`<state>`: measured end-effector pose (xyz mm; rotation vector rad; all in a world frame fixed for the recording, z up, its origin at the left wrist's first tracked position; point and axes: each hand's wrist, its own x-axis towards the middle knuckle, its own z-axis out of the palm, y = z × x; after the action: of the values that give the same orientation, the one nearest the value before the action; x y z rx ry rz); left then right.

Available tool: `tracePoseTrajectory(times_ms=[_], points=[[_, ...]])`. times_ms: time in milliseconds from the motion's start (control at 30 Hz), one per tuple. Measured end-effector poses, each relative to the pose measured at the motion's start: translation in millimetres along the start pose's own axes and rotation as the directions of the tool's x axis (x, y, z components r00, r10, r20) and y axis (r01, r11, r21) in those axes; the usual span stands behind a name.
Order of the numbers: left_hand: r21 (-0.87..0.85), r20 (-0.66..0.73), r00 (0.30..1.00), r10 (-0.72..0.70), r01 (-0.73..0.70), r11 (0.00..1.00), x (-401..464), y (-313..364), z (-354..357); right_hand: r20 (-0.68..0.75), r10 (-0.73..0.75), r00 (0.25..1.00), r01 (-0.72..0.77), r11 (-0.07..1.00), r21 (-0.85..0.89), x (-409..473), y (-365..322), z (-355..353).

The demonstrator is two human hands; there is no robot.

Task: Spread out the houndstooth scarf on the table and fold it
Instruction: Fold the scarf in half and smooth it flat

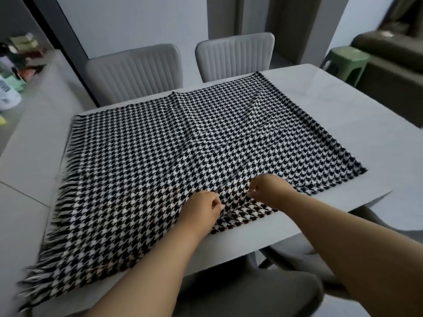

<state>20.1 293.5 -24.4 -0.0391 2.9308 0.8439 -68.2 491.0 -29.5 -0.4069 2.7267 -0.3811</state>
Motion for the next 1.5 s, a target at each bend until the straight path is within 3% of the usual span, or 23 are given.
tracePoseTrajectory(times_ms=[233, 400, 467, 567, 700, 767, 867, 933, 1200, 1400, 1500], points=[[0.182, 0.067, 0.988, -0.141, 0.127, 0.975, 24.1, 23.2, 58.5, 0.114, -0.275, 0.955, 0.293, 0.937, -0.192, 17.5, 41.0, 11.8], [0.242, -0.029, 0.968, -0.249, 0.248, 0.938, 30.8, 21.4, 68.9, 0.140, -0.303, 0.943, 0.325, 0.928, -0.183, 31.8, 63.5, 14.1], [0.157, 0.006, 0.959, -0.283, 0.279, 0.947, 33.4, 22.3, 66.7, 0.168, -0.304, 0.938, 0.331, 0.928, -0.169, 37.6, 70.1, 8.9], [-0.185, 0.181, 0.934, -0.309, 0.341, 0.922, 30.4, 29.7, 54.2, 0.279, -0.292, 0.915, 0.317, 0.947, -0.052, 33.8, 77.5, -13.5], [-0.148, 0.287, 0.912, -0.294, 0.346, 0.927, 20.3, 30.8, 55.4, 0.346, -0.256, 0.903, 0.291, 0.955, -0.055, 22.9, 91.4, -21.3], [-0.052, 0.245, 0.926, -0.287, 0.308, 0.950, 16.6, 33.2, 63.0, 0.282, -0.251, 0.926, 0.268, 0.963, -0.022, 16.5, 96.3, -14.6], [0.185, 0.151, 0.966, -0.210, 0.181, 0.966, 14.9, 36.9, 75.4, 0.020, -0.329, 0.944, 0.330, 0.941, -0.081, 4.4, 108.4, -3.4], [0.209, 0.088, 0.980, -0.176, 0.154, 0.966, 16.0, 36.2, 80.2, -0.094, -0.372, 0.923, 0.355, 0.921, -0.157, 0.1, 119.2, 2.2], [-0.053, 0.089, 0.976, -0.198, 0.203, 0.978, 21.5, 26.8, 78.5, -0.096, -0.055, 0.994, 0.057, 0.998, 0.016, 4.7, 173.4, -1.1], [-0.027, 0.298, 0.935, -0.191, 0.209, 0.978, 25.6, 35.7, 77.2, 0.154, -0.002, 0.988, 0.026, 0.988, -0.155, 12.4, 199.6, -36.8], [0.052, 0.220, 0.960, -0.174, 0.167, 0.985, 28.0, 45.0, 77.8, 0.137, -0.078, 0.988, 0.104, 0.974, -0.199, 7.1, 197.7, -43.8]])
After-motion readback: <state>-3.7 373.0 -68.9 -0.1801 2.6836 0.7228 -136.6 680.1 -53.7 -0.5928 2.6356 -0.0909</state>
